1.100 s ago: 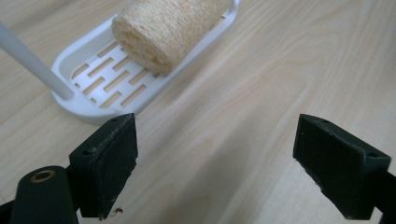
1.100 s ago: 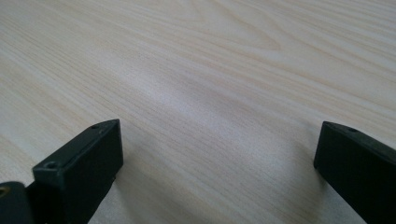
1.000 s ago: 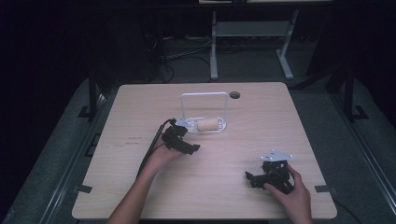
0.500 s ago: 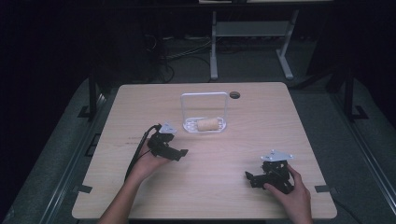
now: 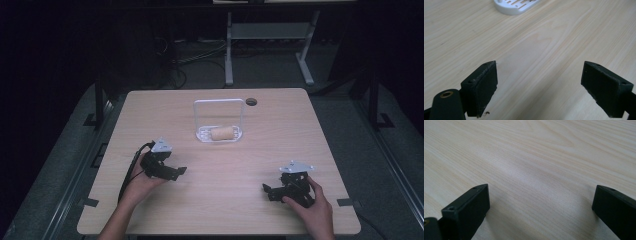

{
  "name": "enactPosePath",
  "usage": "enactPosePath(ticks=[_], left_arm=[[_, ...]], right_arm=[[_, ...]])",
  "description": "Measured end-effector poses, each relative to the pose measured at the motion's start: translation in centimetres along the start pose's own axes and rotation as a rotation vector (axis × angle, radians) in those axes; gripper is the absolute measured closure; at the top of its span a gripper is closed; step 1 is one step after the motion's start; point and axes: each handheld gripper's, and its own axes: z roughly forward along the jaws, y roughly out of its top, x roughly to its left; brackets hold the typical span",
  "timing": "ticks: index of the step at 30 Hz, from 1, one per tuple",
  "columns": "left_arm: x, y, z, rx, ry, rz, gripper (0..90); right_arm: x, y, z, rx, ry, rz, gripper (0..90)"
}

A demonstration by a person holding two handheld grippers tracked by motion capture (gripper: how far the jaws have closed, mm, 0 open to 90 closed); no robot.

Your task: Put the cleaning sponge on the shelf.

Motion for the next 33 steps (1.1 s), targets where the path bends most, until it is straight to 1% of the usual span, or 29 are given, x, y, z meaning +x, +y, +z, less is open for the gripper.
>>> enactPosePath(ticks=[7, 10, 14, 16, 21, 24, 27, 33], left_arm=[[0.3, -1.9, -1.4, 0.006, 0.018, -0.014, 13.4], [0.4, -2.8, -1.9, 0.007, 0.024, -0.014, 13.6], [0.4, -3.8, -2.6, 0.002, 0.042, -0.017, 13.6], [0.4, -4.3, -3.0, 0.0, 0.042, -0.026, 13.6], [0.2, -5.6, -3.8, 0.001, 0.051, -0.034, 13.5], [0.2, -6.3, -4.3, 0.003, 0.066, -0.031, 13.5], [0.2, -7.0, -4.7, -0.011, 0.073, -0.039, 13.5], [0.1, -8.3, -5.1, -0.015, 0.081, -0.048, 13.5]], right_arm=[[0.0, 0.0, 0.0, 0.0, 0.0, 0.0, 0.9], [0.0, 0.0, 0.0, 0.0, 0.0, 0.0, 0.9], [0.0, 0.0, 0.0, 0.0, 0.0, 0.0, 0.9], [0.0, 0.0, 0.0, 0.0, 0.0, 0.0, 0.9], [0.0, 0.0, 0.0, 0.0, 0.001, 0.003, 0.9], [0.0, 0.0, 0.0, 0.0, 0.001, 0.004, 0.9], [0.0, 0.0, 0.0, 0.002, 0.0, 0.002, 0.9], [0.0, 0.0, 0.0, 0.001, 0.001, 0.003, 0.9]])
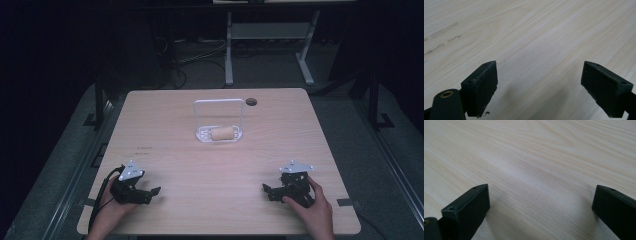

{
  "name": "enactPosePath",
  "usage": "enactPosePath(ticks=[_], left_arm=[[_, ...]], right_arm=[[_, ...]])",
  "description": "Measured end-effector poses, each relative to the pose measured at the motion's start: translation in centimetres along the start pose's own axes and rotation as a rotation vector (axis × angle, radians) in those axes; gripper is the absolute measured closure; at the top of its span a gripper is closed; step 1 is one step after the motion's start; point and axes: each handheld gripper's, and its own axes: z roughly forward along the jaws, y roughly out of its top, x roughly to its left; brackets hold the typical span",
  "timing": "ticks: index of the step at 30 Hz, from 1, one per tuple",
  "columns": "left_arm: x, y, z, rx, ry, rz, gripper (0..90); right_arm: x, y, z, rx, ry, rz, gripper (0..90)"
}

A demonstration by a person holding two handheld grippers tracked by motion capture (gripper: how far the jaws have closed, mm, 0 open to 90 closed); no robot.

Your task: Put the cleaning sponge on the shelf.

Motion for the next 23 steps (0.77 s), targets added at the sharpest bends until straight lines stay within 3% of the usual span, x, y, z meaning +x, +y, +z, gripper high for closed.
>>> enactPosePath(ticks=[9, 15, 23], left_arm=[[0.2, -1.4, 0.5, 0.021, 0.006, 0.004, 13.4], [0.4, -2.1, 0.6, -0.029, -0.012, -0.001, 13.0], [0.4, -2.1, 0.5, -0.03, -0.012, 0.0, 12.9]], right_arm=[[0.0, 0.0, 0.0, 0.0, 0.0, 0.0, 0.9], [0.0, 0.0, 0.0, 0.0, 0.0, 0.0, 0.9], [0.0, 0.0, 0.0, -0.001, 0.0, 0.0, 1.0]])
